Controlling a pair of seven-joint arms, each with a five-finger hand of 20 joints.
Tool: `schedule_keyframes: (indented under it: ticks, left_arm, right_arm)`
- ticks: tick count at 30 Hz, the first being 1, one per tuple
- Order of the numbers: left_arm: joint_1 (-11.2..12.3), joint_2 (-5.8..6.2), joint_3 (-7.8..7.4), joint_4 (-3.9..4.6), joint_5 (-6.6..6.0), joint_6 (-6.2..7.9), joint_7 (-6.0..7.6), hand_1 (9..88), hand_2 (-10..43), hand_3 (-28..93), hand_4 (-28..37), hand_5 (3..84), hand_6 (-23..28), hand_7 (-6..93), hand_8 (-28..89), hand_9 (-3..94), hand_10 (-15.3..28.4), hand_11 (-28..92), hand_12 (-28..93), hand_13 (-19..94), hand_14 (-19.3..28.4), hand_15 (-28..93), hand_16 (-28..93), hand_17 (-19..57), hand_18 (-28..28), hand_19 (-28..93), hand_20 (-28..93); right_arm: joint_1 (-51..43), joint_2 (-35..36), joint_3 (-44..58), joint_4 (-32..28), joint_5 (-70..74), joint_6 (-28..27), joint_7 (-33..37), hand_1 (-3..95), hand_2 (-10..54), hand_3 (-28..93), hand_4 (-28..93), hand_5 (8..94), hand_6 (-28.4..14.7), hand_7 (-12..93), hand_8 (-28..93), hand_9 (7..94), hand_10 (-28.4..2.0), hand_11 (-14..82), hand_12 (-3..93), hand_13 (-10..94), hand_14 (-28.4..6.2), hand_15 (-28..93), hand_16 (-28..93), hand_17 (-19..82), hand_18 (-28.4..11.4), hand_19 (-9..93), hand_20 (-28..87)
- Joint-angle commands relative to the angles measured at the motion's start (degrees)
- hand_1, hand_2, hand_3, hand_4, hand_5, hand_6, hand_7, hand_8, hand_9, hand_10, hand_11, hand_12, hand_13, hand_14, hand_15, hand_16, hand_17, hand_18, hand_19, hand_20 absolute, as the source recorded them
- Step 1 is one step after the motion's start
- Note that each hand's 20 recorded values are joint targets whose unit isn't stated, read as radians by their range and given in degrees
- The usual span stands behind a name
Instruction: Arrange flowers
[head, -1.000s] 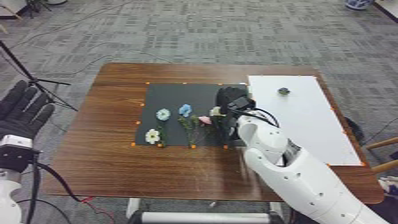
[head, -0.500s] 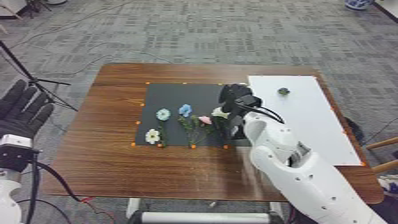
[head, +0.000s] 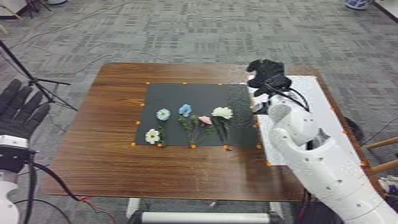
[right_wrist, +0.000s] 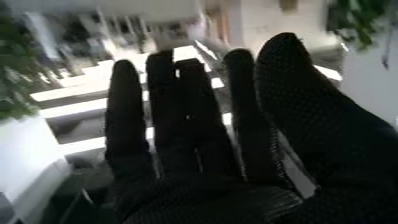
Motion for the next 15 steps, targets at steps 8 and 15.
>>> schedule_keyframes:
  ticks: [8,15]
  left_arm:
    - [-0.1,-0.13,0.82,-0.58,-0.65,0.49,0.68,24.3,16.9,70,-28.3,35.7,6.3,4.9,-6,32.0,10.6,8,10,21,11.5,15,-4,-3.2,10.0,17,10]
    - [0.2,0.0,0.52,-0.35,-0.21,0.09,0.3,24.4,16.8,70,-28.3,34.5,6.4,4.9,-6,32.0,10.5,8,10,21,11.5,15,-4,-3.2,10.0,17,10]
  right_arm:
    - [8.4,0.8,-1.7,14.1,1.6,-6.8,4.8,44.8,-9.5,85,-28,41.4,-7.8,14,-11,34.8,-19.1,8.1,11.6,21,-16.8,30,0,15,-18.8,54,11]
    - [8.8,1.5,-0.9,16.6,3.8,-13.2,7.2,46.9,-9.5,85,-28,40.6,-8.0,13,-11,34.4,-18.9,7.9,10.7,22,-16.1,31,-2,15,-19.3,55,11]
